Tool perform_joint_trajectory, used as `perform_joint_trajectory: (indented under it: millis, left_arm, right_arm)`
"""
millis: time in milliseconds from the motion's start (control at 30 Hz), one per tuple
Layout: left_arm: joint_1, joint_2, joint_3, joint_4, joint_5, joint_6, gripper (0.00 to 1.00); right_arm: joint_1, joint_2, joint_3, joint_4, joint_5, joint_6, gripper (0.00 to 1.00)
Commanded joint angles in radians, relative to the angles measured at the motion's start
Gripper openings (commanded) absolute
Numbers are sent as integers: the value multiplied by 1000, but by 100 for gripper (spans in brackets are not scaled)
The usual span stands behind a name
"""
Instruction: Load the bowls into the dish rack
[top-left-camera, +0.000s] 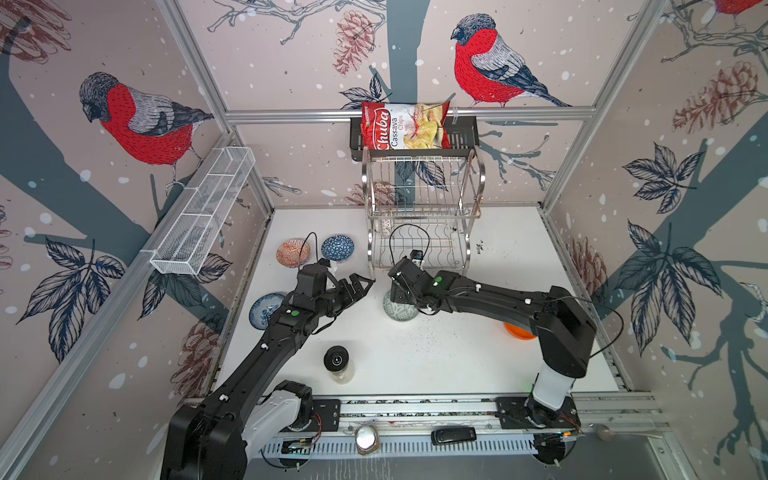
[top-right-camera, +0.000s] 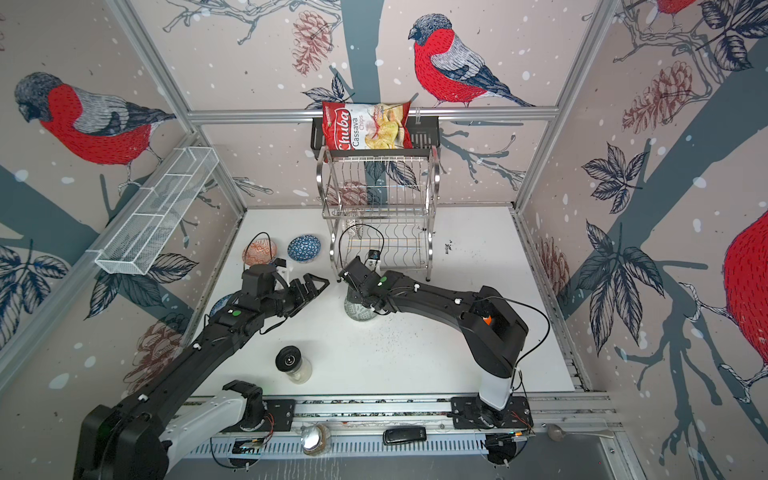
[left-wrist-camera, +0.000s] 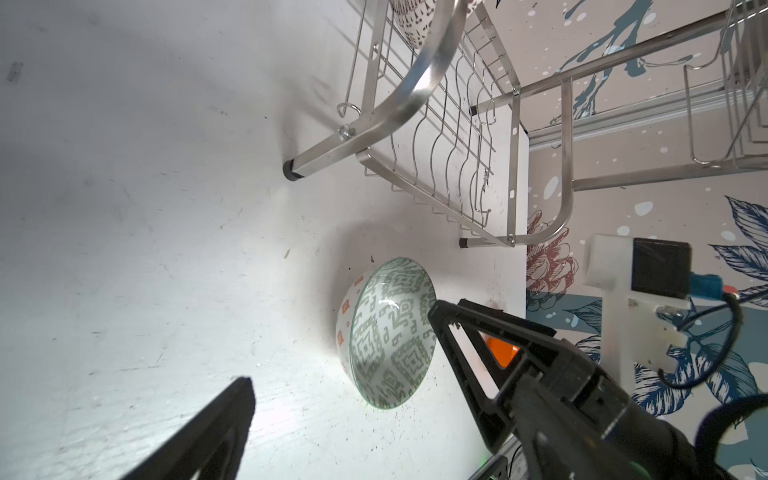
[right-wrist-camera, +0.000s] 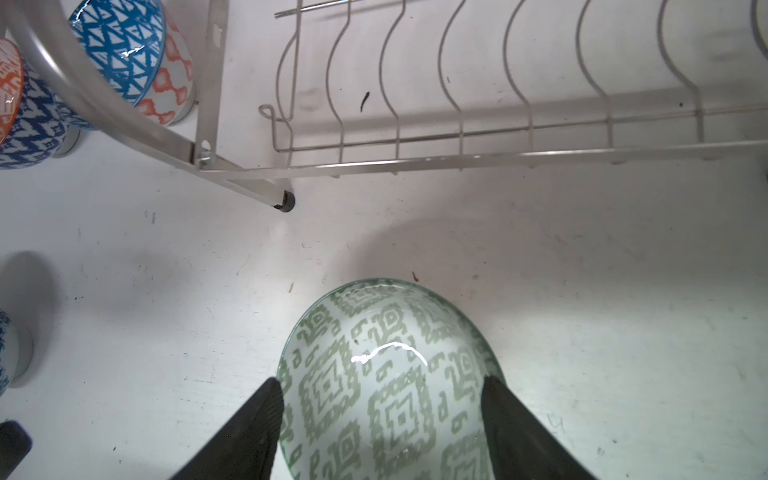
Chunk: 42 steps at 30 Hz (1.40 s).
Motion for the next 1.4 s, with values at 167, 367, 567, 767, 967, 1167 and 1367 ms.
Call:
perform_joint_trajectory:
  millis: [167,367,567,767,967,1167,1367]
  left_arm:
    - [51,-31,-59,62,47,-74,97]
    - [80,-36,-116,75,45,-105,97]
    - [106,-19,-172,120,79,-163,97]
    - [108,7,-144,136,77,-148,97]
    - [123,36,-124,151,81,-150,97]
    - [137,57,-107,154,93,-152,97]
    - [140,89,-92,144,122,-138,97]
  right_arm:
    - [48,103,98,-40,-24,-56,84]
    - [75,172,121,-71,-39,-55,80]
    - [80,213,129,-79,-72,-50,69]
    - [82,248,169,-102,-82,-75,56]
    - [88,292,211,-151,-57,-104,41]
    - [85,275,207,-148,-52,-114,26]
    - [73,254,192,-106,-90,-97,9]
